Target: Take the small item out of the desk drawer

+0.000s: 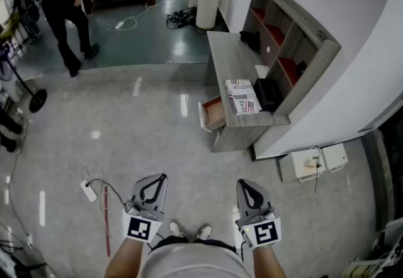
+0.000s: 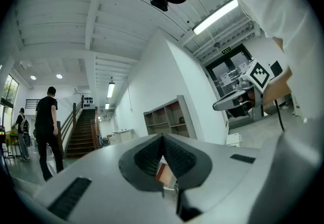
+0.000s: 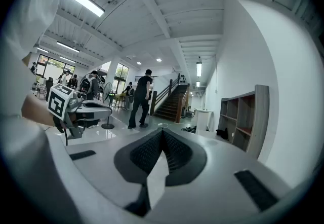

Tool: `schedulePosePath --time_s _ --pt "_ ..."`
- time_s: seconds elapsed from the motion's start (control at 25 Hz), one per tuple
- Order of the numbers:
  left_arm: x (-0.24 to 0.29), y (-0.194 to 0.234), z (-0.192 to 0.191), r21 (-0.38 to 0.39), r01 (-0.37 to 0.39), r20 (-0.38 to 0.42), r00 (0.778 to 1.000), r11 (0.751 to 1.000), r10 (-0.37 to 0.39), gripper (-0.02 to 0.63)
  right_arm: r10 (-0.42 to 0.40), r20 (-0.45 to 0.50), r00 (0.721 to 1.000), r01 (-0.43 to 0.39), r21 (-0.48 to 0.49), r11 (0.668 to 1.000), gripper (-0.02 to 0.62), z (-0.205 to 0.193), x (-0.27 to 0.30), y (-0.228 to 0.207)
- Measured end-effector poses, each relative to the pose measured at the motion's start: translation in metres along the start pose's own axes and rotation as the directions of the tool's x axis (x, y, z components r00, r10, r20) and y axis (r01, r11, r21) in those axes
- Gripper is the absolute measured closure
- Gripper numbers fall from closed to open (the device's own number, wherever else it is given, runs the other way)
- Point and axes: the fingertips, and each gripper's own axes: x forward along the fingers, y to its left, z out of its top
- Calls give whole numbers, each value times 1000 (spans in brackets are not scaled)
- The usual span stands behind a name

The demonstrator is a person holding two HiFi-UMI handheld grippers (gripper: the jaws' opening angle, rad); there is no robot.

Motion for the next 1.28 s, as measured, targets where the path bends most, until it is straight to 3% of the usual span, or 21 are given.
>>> schedulePosePath --time_s 0.24,0.6,0.84,1.28 --pt "-9 19 -10 21 28 2 1000 999 -28 589 5 -12 1000 -4 97 995 574 -3 13 12" --pt "3 41 -53 -78 39 -57 997 996 -44 589 -69 -83 994 77 99 992 574 -24 34 1" --pt "64 52 -69 -95 60 -54 996 994 -65 589 -69 -85 994 79 122 989 574 -44 91 -38" --pt "244 82 -107 -213 14 -177 983 977 -52 589 -2 -66 998 15 196 980 574 -68 234 -174"
